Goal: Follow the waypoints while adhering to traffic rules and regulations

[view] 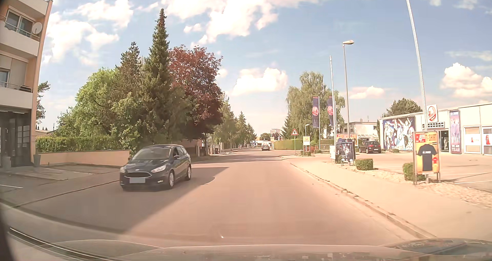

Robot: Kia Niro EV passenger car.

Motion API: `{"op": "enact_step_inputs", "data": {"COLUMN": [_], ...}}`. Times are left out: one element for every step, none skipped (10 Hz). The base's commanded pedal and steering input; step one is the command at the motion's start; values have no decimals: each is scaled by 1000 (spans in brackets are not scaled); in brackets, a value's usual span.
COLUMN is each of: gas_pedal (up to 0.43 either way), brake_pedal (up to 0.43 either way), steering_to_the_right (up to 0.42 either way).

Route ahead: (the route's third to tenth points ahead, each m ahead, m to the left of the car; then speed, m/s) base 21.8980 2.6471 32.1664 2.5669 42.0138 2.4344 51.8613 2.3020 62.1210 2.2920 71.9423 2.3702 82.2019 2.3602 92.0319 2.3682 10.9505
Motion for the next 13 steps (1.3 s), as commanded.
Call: {"op": "enact_step_inputs", "data": {"gas_pedal": [28,28,8,8,8,8,8,8,8,8,8,8,8], "brake_pedal": [18,18,18,18,18,18,18,18,18,18,18,18,18], "steering_to_the_right": [-6,-6,-4,-3,-3,-3,-3,-3,-3,-2,-2,-1,0]}}
